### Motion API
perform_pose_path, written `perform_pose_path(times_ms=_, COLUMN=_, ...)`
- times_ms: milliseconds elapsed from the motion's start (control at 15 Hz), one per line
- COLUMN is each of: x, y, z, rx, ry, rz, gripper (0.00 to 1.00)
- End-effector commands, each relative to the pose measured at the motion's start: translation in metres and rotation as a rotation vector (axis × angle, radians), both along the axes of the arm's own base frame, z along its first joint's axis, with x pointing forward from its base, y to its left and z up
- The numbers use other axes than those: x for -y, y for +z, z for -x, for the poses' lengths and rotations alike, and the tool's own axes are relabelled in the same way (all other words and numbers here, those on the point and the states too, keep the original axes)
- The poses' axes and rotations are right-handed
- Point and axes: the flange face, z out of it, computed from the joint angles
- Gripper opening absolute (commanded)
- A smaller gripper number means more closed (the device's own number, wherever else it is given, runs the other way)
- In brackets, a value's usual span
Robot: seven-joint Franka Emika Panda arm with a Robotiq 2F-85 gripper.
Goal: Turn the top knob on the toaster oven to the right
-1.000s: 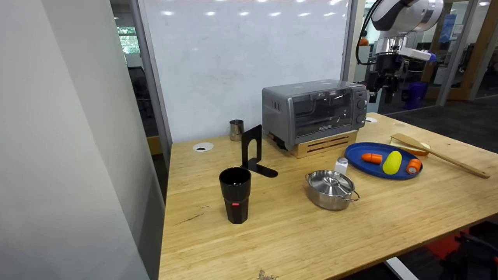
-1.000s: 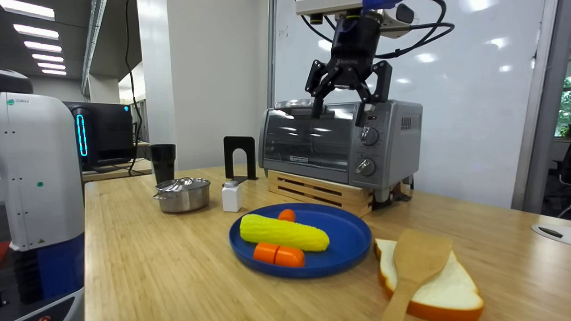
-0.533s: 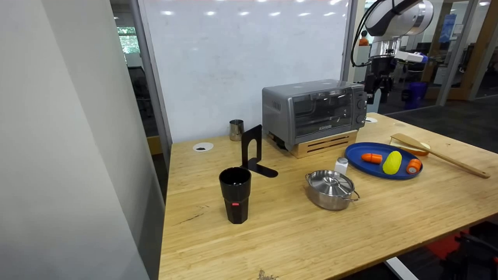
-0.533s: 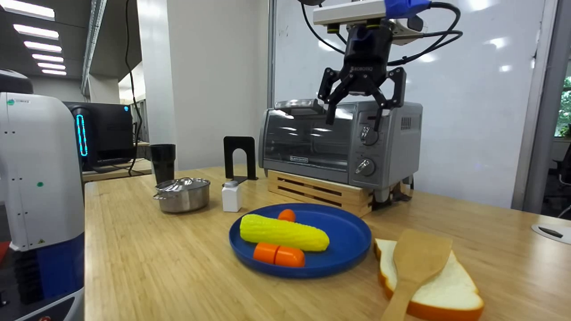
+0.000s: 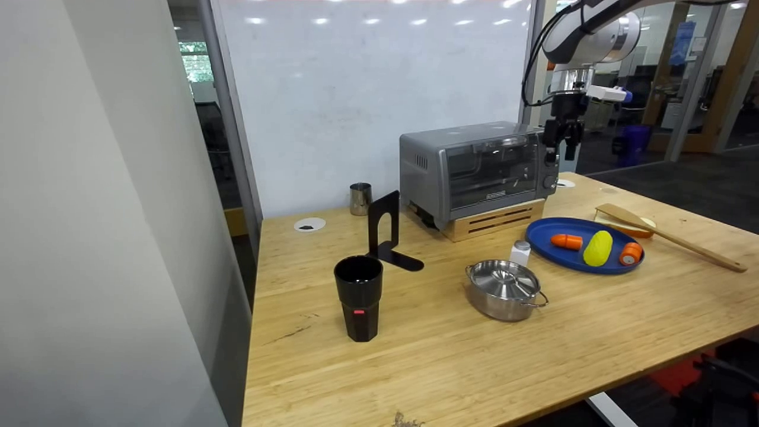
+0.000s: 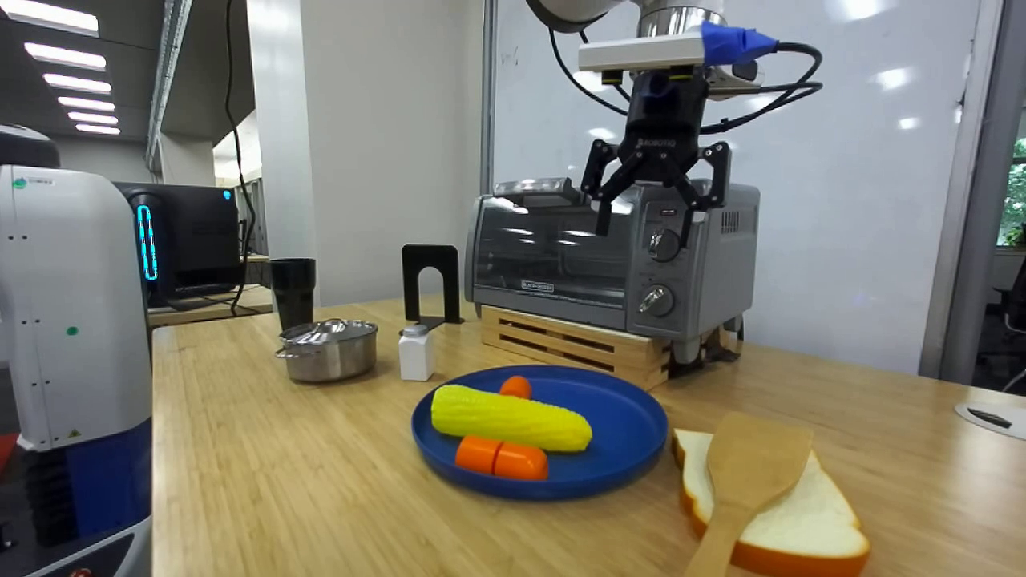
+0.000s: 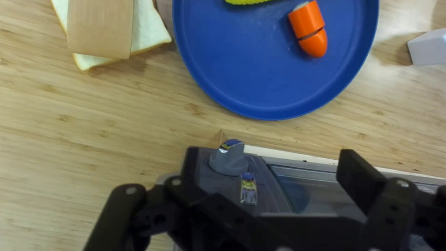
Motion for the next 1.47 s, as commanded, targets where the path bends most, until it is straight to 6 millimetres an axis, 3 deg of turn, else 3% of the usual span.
perform_pose_path(times_ms=0, x=0.0079, y=-0.0062, z=-0.0121, rx=0.003, ry=0.015, rz=0.003, gripper=1.00)
perform_pose_path(times_ms=467, x=0.0050, y=-0.0071, z=-0.0200, rx=0.001, ry=0.009, rz=0.020, gripper=1.00)
perform_pose_path(times_ms=533, x=0.0045, y=-0.0062, z=-0.0201, rx=0.001, ry=0.011, rz=0.019, gripper=0.90)
perform_pose_path(times_ms=600, x=0.0027, y=-0.0055, z=-0.0202, rx=0.000, ry=0.012, rz=0.023, gripper=0.72)
perform_pose_path(times_ms=733, x=0.0006, y=-0.0046, z=-0.0203, rx=-0.003, ry=0.010, rz=0.027, gripper=0.58)
perform_pose_path(times_ms=1200, x=0.0008, y=-0.0043, z=-0.0168, rx=-0.019, ry=-0.012, rz=0.050, gripper=0.10)
perform_pose_path(times_ms=1400, x=0.0051, y=-0.0035, z=-0.0130, rx=-0.014, ry=-0.045, rz=0.060, gripper=0.00)
